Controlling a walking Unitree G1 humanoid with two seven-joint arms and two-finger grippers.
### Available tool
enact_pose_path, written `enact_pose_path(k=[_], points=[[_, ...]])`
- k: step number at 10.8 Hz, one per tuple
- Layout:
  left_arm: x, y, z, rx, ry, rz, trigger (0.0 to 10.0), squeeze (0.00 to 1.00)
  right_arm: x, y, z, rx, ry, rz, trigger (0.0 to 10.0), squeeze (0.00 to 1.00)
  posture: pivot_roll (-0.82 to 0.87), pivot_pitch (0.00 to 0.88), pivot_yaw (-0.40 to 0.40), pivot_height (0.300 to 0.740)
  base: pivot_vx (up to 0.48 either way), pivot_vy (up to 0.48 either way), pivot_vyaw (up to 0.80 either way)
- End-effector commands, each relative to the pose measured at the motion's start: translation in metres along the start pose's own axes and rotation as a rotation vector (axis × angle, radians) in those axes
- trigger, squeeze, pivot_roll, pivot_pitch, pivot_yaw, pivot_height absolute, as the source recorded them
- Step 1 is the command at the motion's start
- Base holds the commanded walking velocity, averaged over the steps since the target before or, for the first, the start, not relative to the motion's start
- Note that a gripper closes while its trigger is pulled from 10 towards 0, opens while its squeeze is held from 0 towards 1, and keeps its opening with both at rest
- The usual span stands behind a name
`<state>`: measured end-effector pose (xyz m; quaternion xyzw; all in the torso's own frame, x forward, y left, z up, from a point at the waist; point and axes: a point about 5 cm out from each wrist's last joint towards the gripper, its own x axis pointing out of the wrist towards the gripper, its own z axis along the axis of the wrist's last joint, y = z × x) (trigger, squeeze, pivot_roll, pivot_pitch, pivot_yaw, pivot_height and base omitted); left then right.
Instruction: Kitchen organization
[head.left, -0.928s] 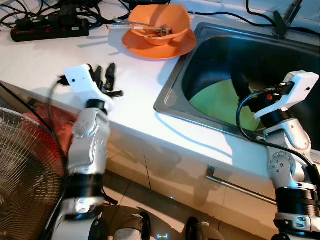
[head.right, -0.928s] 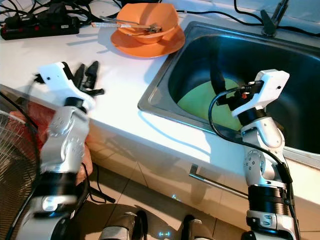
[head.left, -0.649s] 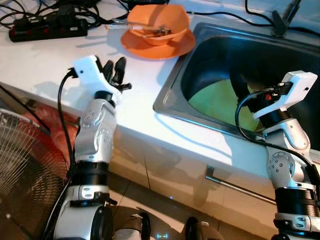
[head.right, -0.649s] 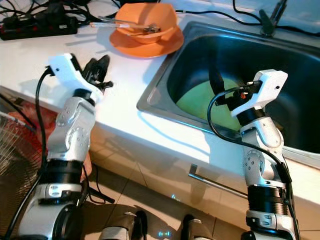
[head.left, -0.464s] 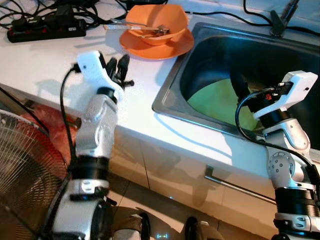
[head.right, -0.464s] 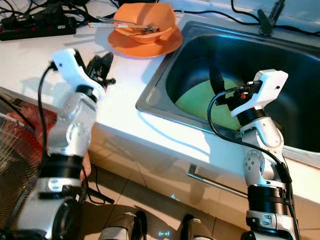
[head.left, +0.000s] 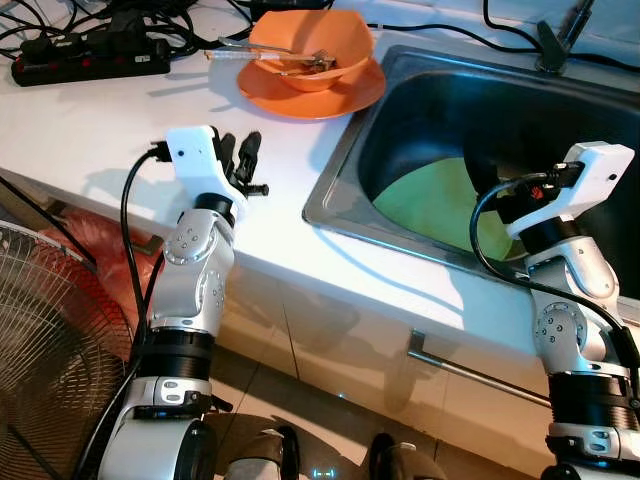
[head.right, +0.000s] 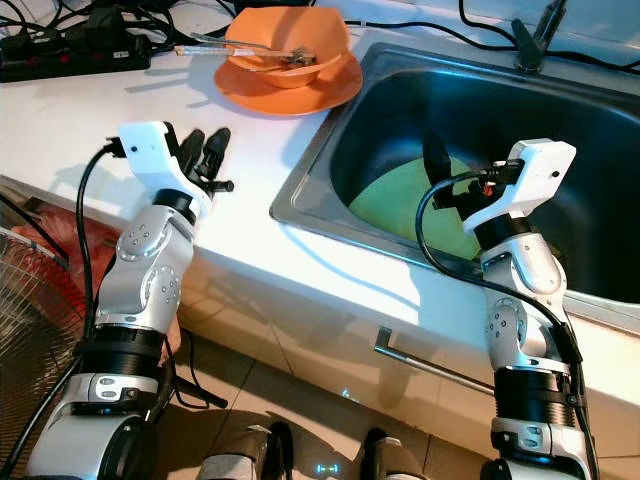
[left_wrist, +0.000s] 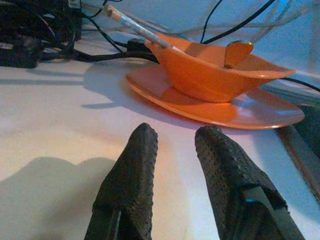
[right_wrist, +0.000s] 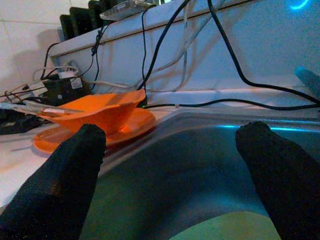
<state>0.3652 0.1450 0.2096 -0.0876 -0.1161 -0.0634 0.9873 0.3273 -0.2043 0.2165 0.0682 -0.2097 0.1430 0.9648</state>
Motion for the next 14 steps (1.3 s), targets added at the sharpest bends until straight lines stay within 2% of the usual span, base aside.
enact_pose_path(k=[1,7,14], points=[[-0.0011,0.0002,0.0034,0.027,-0.021,0.004,10.0,0.00,-0.0014,-0.0019,-0.0029,-0.008,0.018,-0.010,10.0,0.00,0.08,0.176,0.027,0.740,0.000,0.000,-0.71],[-0.0028,-0.0016,0.0051,0.042,-0.035,0.001,10.0,0.00,-0.0021,-0.0005,-0.0028,0.005,0.017,0.003,10.0,0.00,0.08,0.174,0.025,0.740,0.000,0.000,-0.34],[-0.0038,0.0030,0.0067,0.052,-0.041,0.023,10.0,0.00,-0.0008,0.0006,-0.0050,0.005,0.030,0.012,10.0,0.00,0.08,0.188,0.017,0.740,0.000,0.000,-0.75]])
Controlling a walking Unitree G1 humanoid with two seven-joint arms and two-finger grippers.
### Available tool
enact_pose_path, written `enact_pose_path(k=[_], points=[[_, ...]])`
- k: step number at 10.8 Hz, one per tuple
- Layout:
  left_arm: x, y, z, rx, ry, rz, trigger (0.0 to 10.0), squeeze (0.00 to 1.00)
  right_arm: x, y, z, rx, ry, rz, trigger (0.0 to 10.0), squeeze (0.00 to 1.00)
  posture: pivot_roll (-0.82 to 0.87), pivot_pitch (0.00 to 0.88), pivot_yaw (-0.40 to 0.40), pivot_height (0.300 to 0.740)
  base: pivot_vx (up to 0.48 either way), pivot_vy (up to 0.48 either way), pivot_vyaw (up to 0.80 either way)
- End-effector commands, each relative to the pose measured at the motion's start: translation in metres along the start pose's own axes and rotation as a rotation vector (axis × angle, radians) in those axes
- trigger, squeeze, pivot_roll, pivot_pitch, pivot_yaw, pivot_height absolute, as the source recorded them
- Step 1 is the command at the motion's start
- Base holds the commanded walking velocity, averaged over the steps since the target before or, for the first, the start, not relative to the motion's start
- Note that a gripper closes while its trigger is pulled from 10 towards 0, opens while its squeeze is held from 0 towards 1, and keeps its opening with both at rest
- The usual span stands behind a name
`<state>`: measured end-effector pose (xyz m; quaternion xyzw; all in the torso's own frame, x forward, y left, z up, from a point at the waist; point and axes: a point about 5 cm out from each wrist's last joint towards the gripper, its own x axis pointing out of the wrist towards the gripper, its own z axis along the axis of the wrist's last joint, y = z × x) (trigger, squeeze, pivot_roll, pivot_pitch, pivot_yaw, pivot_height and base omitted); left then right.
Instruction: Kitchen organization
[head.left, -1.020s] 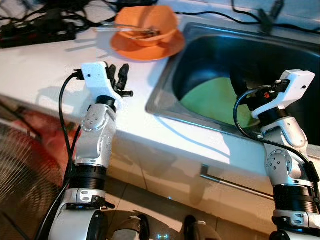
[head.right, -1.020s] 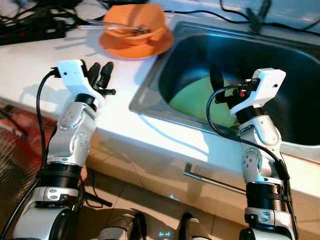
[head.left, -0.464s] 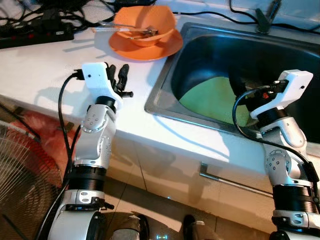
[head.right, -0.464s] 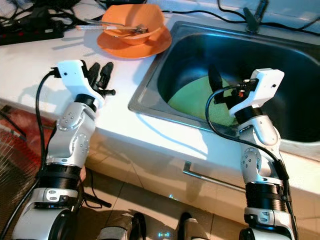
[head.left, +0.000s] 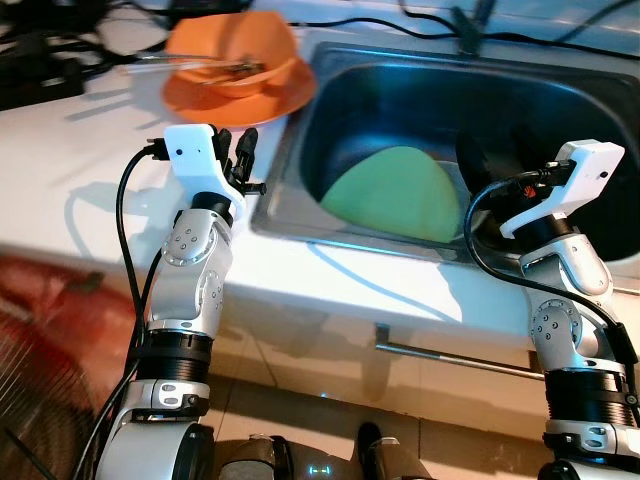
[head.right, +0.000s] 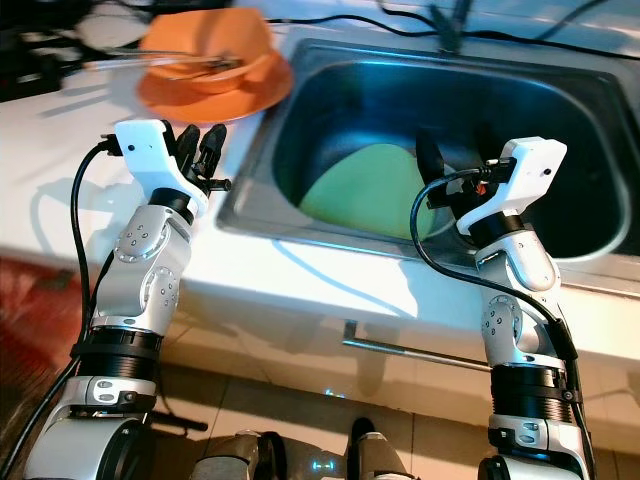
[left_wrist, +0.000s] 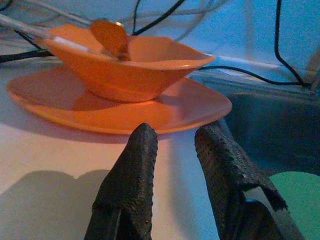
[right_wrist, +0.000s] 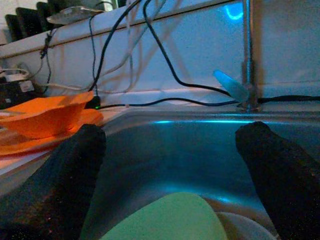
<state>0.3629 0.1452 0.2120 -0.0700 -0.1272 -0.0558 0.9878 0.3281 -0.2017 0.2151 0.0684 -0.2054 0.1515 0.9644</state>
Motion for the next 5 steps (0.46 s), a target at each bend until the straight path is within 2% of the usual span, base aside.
enact_pose_path(k=[1,2,5], points=[[-0.0021,0.0038,0.0040,0.015,-0.021,0.015,10.0,0.00,-0.0016,-0.0012,-0.0030,0.004,0.017,-0.003,10.0,0.00,0.08,0.189,0.017,0.740,0.000,0.000,-0.75],[-0.0023,0.0038,0.0039,0.015,-0.021,0.016,10.0,0.00,-0.0018,-0.0009,-0.0032,0.006,0.018,-0.001,10.0,0.00,0.08,0.189,0.017,0.740,0.000,0.000,-0.49],[-0.0018,0.0042,0.0043,0.011,-0.020,0.019,10.0,0.00,-0.0018,-0.0019,-0.0032,0.009,0.025,-0.001,10.0,0.00,0.08,0.191,0.016,0.740,0.000,0.000,-0.74]])
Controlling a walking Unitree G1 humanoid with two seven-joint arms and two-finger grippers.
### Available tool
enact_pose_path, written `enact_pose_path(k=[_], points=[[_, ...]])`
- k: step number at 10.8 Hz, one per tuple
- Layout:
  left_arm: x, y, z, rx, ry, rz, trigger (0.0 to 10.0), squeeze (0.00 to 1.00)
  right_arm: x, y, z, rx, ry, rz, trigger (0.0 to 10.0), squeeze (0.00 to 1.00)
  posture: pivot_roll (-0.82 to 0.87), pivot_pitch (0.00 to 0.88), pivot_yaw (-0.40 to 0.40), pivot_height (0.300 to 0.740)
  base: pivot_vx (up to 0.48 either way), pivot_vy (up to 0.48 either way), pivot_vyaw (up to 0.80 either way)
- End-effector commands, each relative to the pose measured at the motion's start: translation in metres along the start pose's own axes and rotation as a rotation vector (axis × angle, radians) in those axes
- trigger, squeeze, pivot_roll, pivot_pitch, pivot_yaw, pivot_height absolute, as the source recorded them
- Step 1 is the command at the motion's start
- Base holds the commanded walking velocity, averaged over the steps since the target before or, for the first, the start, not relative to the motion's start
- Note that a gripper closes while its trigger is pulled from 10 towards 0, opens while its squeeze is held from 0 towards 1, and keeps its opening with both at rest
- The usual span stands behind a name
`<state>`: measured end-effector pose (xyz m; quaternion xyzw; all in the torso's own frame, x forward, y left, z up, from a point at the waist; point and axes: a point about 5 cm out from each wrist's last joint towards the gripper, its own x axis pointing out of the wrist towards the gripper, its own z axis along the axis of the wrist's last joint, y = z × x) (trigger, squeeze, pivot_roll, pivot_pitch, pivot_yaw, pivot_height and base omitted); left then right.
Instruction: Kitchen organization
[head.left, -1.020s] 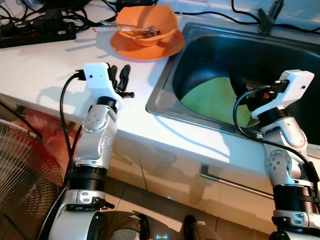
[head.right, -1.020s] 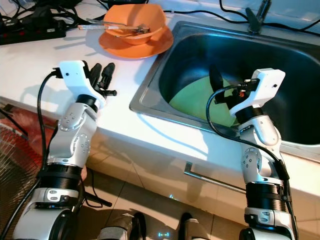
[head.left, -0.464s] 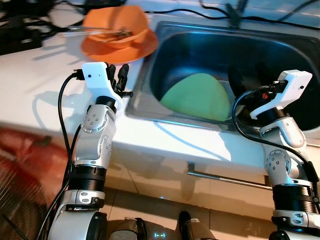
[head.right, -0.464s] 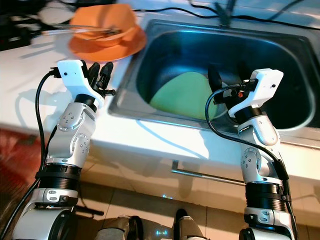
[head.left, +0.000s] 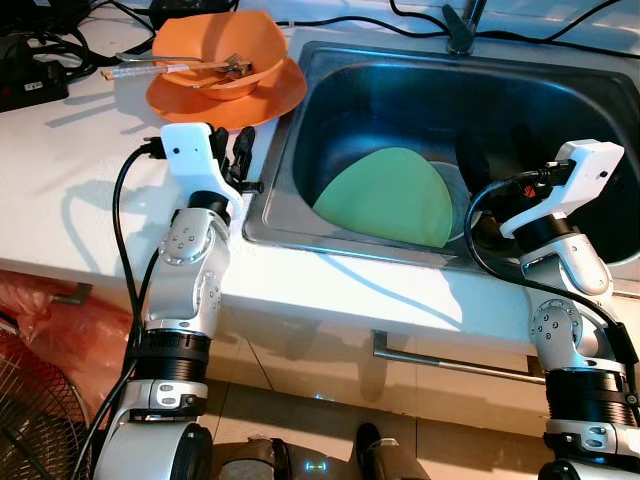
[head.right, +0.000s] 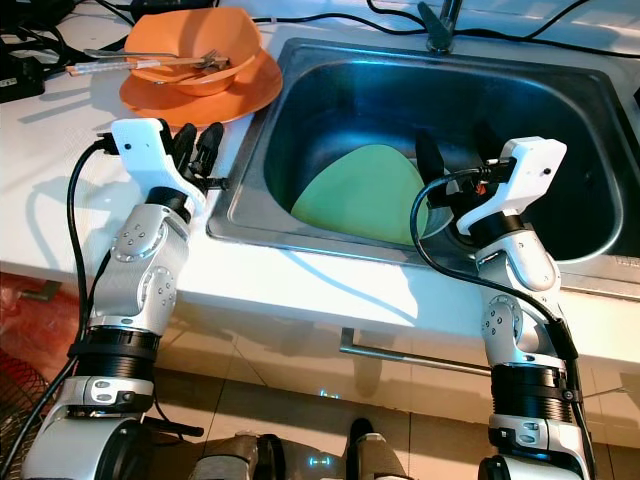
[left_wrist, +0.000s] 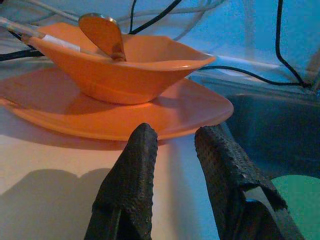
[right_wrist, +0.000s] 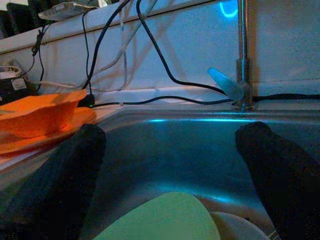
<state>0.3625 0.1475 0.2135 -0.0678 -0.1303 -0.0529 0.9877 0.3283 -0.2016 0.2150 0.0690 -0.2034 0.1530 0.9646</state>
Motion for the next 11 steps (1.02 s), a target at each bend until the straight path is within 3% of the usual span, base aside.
enact_pose_path(k=[1,3,9,11], points=[[-0.0017,0.0014,0.0018,-0.001,-0.010,0.011,10.0,0.00,-0.0016,-0.0015,-0.0031,0.004,0.019,-0.002,10.0,0.00,0.08,0.191,0.016,0.740,0.000,0.000,-0.75],[-0.0013,0.0018,0.0007,0.005,0.001,0.013,10.0,0.00,-0.0015,-0.0010,-0.0025,0.013,0.004,-0.003,10.0,0.00,0.08,0.191,0.016,0.740,0.000,0.457,-0.33],[-0.0013,0.0017,0.0008,0.015,-0.002,0.012,10.0,0.00,-0.0001,-0.0018,-0.0032,0.016,0.010,-0.011,10.0,0.00,0.09,0.184,0.016,0.740,0.000,0.000,0.00],[-0.0012,0.0020,0.0010,0.012,-0.003,0.015,10.0,0.00,0.0010,-0.0009,-0.0050,0.015,0.029,-0.003,10.0,0.00,0.08,0.178,0.016,0.740,0.000,0.000,-0.75]])
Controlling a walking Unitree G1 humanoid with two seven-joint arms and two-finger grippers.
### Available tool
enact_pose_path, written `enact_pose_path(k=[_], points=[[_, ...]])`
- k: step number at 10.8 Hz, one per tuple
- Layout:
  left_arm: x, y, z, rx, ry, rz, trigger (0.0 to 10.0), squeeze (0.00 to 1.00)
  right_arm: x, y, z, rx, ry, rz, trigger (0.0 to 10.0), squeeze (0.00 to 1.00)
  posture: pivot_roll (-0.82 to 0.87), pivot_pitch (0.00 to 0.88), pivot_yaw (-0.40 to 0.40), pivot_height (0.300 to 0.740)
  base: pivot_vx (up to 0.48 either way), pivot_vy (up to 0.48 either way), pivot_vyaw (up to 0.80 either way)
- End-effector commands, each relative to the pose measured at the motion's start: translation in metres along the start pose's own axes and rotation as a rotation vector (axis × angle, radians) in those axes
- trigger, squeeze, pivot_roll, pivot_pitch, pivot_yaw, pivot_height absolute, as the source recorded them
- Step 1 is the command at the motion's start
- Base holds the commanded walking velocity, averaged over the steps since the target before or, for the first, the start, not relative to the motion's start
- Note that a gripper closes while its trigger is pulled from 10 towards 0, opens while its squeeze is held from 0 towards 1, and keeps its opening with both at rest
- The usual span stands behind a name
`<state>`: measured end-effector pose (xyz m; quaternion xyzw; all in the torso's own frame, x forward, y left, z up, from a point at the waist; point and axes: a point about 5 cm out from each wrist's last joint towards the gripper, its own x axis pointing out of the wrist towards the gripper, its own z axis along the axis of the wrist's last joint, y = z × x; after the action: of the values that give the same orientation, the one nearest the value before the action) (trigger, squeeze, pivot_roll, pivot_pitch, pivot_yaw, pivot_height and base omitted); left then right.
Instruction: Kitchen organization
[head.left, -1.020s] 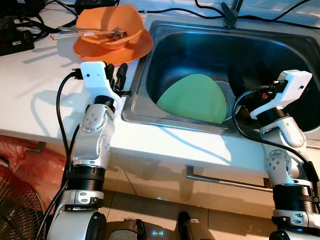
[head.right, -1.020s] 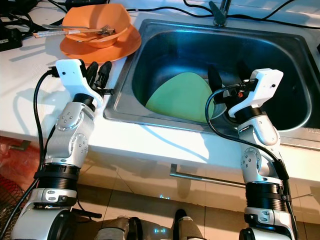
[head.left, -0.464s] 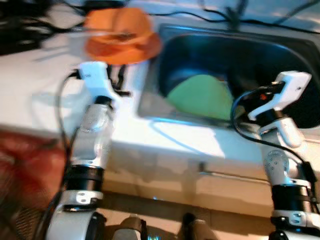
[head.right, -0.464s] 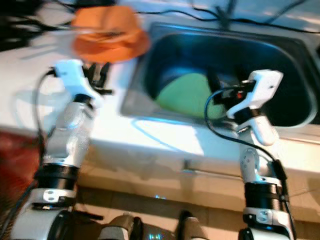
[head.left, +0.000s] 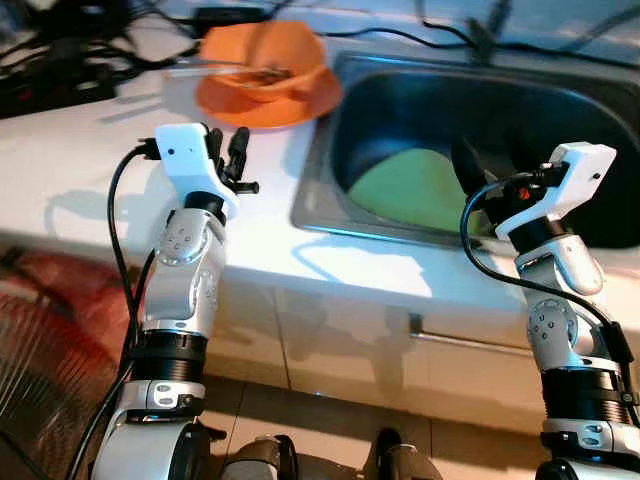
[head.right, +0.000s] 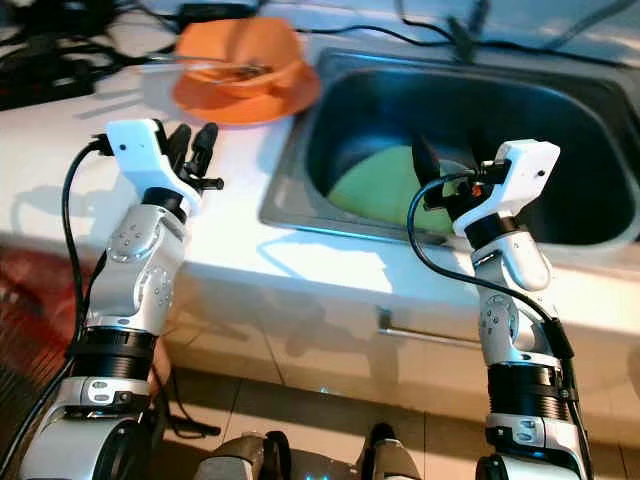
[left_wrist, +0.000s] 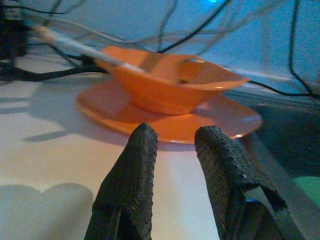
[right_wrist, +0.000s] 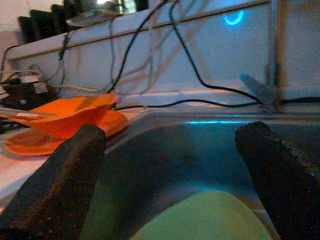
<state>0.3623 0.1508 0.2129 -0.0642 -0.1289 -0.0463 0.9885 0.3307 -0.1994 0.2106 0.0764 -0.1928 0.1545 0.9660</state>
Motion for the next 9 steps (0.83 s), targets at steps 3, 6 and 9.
enact_pose_path(k=[3,6,9], points=[[-0.0008,-0.0022,-0.0005,0.006,0.003,0.000,10.0,0.00,-0.0004,-0.0014,0.0005,-0.003,0.002,-0.002,10.0,0.00,0.08,0.175,0.018,0.740,0.000,0.160,-0.75],[-0.0008,-0.0027,0.0000,0.012,-0.001,-0.001,10.0,0.00,-0.0009,-0.0022,0.0006,-0.002,-0.001,-0.012,10.0,0.00,0.08,0.184,0.017,0.740,0.000,0.000,0.00],[-0.0001,-0.0004,0.0016,0.012,-0.006,0.009,10.0,0.00,-0.0005,-0.0035,0.0007,-0.001,-0.001,-0.018,10.0,0.00,0.09,0.183,0.016,0.740,0.000,0.000,0.00]])
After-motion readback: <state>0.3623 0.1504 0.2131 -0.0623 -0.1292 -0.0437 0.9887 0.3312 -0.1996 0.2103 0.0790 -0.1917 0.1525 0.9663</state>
